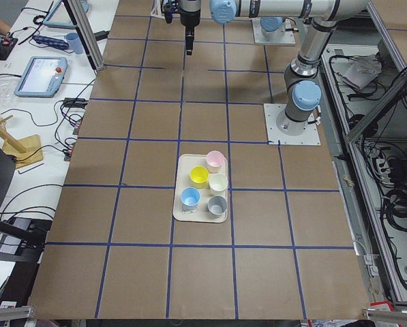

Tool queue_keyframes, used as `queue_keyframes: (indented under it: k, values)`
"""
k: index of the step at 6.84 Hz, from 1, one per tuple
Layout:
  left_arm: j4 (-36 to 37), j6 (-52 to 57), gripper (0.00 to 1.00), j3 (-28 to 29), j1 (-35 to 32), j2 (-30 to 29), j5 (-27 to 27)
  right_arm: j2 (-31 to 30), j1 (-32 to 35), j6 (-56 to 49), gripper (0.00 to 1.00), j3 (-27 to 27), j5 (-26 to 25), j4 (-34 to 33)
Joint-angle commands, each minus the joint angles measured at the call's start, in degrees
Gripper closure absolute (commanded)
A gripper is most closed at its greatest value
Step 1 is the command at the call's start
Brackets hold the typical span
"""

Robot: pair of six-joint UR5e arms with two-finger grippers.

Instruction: Transfer IKEA cup to right arm and place on rack

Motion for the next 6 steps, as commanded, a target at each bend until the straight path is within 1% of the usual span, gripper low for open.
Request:
queue_keyframes:
  k: [1, 2, 3, 5, 6]
  values:
    - [0.0, 0.1, 0.00, 0.0, 0.0, 0.0, 0.1, -8.4, 0.8, 1.6, 0.00, -0.6, 0.6, 12.6]
    - [0.0, 0.1, 0.00, 0.0, 0.0, 0.0, 0.1, -12.9, 0.9, 4.0, 0.00, -0.6, 1.0, 19.8]
    - [0.0, 0.1, 0.00, 0.0, 0.0, 0.0, 0.1, -17.3, 3.1, 7.9, 0.00, -0.3, 2.7, 25.4]
    - [0.0, 0.1, 0.00, 0.0, -0.1, 0.1, 0.1, -23.2, 11.2, 19.2, 0.00, 0.3, 3.4, 32.4]
    - [0.0, 0.1, 0.00, 0.0, 0.0, 0.1, 0.1, -25.6, 15.6, 20.5, 0.00, 0.5, 3.3, 35.4]
